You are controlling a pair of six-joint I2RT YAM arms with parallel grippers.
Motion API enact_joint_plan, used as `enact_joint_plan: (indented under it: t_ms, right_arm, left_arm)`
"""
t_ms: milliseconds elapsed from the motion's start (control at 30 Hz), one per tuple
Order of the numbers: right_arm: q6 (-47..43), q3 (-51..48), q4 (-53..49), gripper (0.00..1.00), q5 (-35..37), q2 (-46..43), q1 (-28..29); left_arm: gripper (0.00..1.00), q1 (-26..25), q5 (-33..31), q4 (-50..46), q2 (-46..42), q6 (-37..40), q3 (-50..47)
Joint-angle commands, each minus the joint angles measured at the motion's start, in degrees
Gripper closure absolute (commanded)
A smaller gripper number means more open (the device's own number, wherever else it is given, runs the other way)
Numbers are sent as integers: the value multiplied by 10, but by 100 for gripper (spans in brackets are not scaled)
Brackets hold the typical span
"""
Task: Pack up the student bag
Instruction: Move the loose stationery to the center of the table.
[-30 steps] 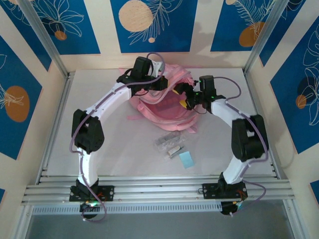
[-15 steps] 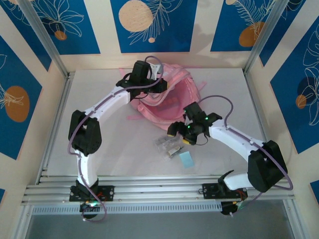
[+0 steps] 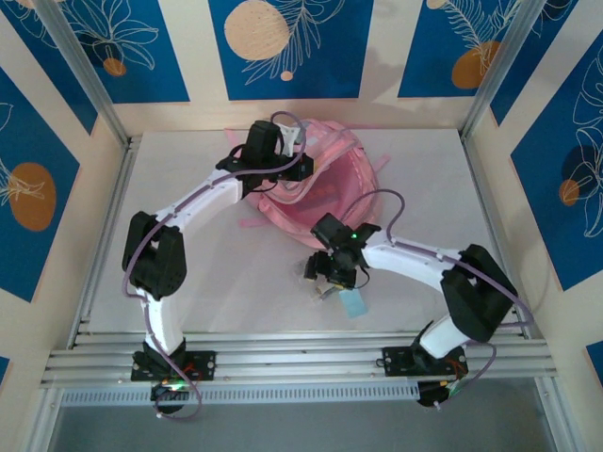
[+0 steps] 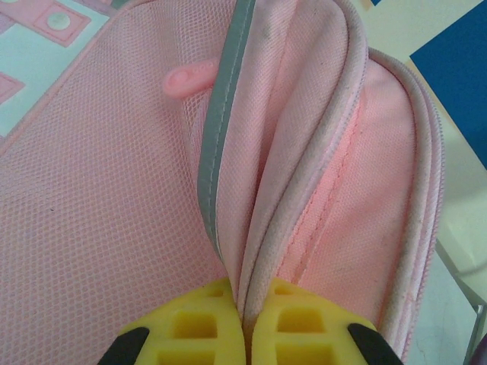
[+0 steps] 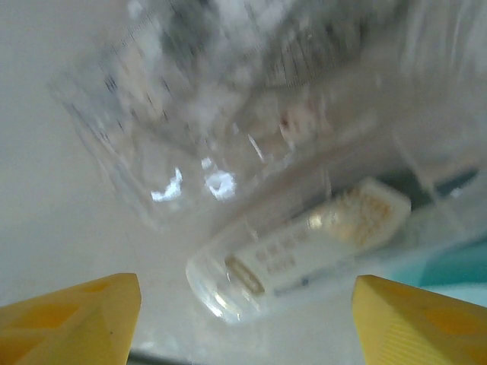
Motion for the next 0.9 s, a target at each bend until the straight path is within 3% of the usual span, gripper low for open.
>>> enact_joint_plan:
  t_ms: [0,133,233,333,600,867]
  right_arm:
    - [-99,50,-25,24,103,31,-2]
    - [-175,66,-11,23,149,65,-14]
    - [-197,71,-2,19,145,84,-37]
    - [-191,71,7,1,139,92,-42]
    - [-194,65,87,1,123,141,-34]
    - [-194,87,131,0,76,158,45]
  left_arm:
    - [100,7,14,32,-42,-13,-6]
    - [100,7,12,31,-47,-10,-13]
    - [100,7,10,30,-47,-9,-13]
    - [100,7,9,29,-45,-11,-10]
    - [100,7,5,25,-43,-9,-2]
    - [100,10,1,17,-36,-4,21]
